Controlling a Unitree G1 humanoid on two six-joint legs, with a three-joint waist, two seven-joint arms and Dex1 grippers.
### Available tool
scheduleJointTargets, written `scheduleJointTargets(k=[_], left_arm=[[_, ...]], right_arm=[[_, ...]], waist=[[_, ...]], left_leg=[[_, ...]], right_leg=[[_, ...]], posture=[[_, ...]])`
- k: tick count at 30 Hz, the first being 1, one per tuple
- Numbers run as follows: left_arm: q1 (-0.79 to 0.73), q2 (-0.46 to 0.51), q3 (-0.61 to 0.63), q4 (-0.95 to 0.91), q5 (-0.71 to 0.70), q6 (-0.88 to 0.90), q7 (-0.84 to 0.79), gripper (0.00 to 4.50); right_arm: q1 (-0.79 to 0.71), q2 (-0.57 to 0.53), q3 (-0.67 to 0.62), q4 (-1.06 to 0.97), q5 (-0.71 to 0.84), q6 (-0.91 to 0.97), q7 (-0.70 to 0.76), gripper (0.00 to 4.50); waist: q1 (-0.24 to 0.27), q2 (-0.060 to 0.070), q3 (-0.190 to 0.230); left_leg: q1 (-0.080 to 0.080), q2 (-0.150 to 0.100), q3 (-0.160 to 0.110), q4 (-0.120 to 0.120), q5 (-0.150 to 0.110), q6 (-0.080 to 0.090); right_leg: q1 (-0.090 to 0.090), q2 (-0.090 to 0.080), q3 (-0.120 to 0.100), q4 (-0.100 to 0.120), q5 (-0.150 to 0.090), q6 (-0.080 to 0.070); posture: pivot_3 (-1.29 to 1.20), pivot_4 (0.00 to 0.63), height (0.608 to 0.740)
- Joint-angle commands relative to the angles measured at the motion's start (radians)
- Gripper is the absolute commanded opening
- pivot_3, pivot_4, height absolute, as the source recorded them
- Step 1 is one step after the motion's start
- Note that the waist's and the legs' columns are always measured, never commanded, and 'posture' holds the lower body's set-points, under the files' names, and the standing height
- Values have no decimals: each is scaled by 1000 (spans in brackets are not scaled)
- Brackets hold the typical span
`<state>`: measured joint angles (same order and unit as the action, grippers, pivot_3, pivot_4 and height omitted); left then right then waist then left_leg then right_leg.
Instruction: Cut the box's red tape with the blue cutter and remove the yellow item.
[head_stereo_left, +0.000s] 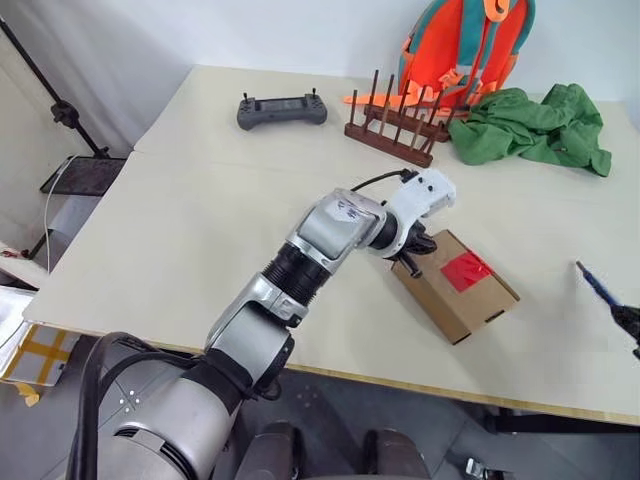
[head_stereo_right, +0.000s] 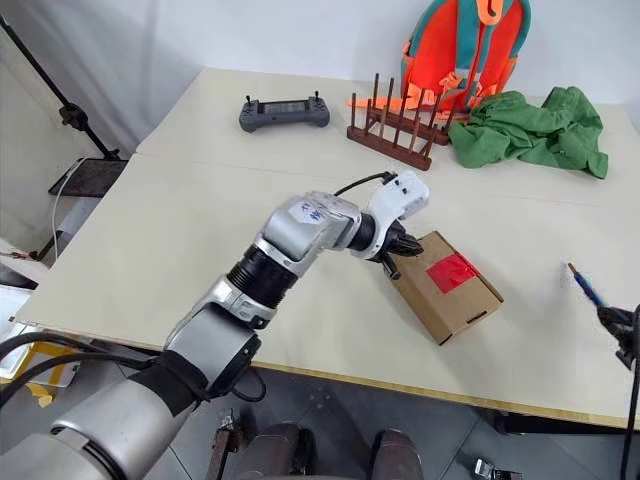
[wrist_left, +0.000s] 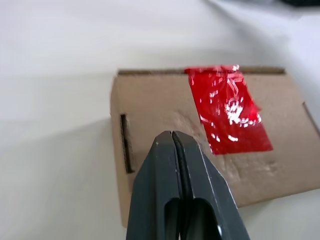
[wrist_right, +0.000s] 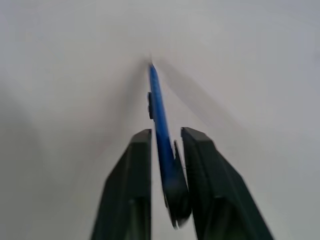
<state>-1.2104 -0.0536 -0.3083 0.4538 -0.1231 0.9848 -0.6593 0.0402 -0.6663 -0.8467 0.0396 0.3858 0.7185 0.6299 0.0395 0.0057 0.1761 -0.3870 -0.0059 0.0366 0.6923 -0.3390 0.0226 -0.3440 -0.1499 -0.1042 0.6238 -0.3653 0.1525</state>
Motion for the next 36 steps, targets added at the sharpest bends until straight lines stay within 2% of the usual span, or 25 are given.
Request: scheduleJointTargets(k=[1,3,4,5,7,11,12,14,16,20,24,27,28,36], left_arm=[[-31,34,75,-87,-56,26,-26,0],[-46,72,108,-106,-81,54,-43,0],[-49,92,115,-119,-92,70,-55,0],[-48,113,117,-131,-101,81,-67,0],[-35,162,110,-149,-112,104,-91,0],[14,230,84,-163,-123,140,-113,0],[20,238,81,-165,-125,145,-113,0],[77,278,29,-199,-124,168,-139,0],[154,320,-31,-274,-146,217,-172,0],[248,363,-108,-387,-181,262,-202,0],[280,330,-99,-406,-192,279,-160,0],[306,262,-68,-398,-191,271,-95,0],[313,238,-56,-393,-188,263,-72,0],[327,69,3,-283,-154,136,77,0]], right_arm=[[24,-22,-22,-58,32,-28,-3,1763],[51,-43,-29,-107,48,-20,10,1809],[65,-53,-35,-132,55,-16,16,2147],[75,-63,-42,-155,63,-12,19,2192],[98,-94,-41,-205,69,-7,29,2746],[98,-143,-6,-280,71,2,24,4212],[95,-149,-1,-289,72,7,21,4443],[32,-200,85,-289,52,40,0,4443],[-69,-256,228,-247,-5,52,-31,4064],[-201,-290,400,-182,-20,48,8,2755],[-290,-300,504,-81,-63,2,26,1395],[-340,-304,595,-54,-83,-15,70,264],[-354,-304,618,-57,-83,-10,84,30],[-347,-303,705,-214,-46,82,165,30]], waist=[[-3,1,0],[-8,2,0],[-11,3,1],[-13,4,1],[-13,4,1],[-16,4,1],[-15,3,1],[-15,3,1],[-30,4,1],[-23,2,2],[-2,1,2],[2,1,2],[1,1,2],[-5,0,3]], left_leg=[[0,0,0,0,0,0],[0,0,0,0,0,0],[0,0,0,0,0,0],[0,0,0,0,0,0],[0,0,0,0,0,0],[1,0,0,0,0,0],[1,0,0,-1,0,0],[1,1,0,0,0,0],[2,0,1,0,0,0],[1,2,-1,0,1,-1],[-3,0,-2,3,1,0],[-4,-1,-2,4,0,1],[-4,-1,-2,4,0,1],[-3,0,-2,4,0,1]], right_leg=[[0,0,0,0,0,0],[0,0,0,0,0,0],[0,0,0,0,0,0],[0,0,0,0,0,0],[0,0,0,0,0,0],[0,1,0,0,0,0],[1,1,1,0,0,0],[1,1,0,0,0,0],[1,1,2,0,0,0],[0,2,1,1,0,0],[-1,1,0,1,0,0],[0,0,0,0,0,0],[0,0,0,0,0,0],[0,0,0,0,0,0]], posture=[[0,150,740],[0,150,740],[0,150,740],[0,150,740],[0,150,740],[0,150,740],[0,150,740],[0,150,740],[0,150,740],[0,150,740],[0,150,740],[0,150,740],[0,150,740],[0,150,740]])
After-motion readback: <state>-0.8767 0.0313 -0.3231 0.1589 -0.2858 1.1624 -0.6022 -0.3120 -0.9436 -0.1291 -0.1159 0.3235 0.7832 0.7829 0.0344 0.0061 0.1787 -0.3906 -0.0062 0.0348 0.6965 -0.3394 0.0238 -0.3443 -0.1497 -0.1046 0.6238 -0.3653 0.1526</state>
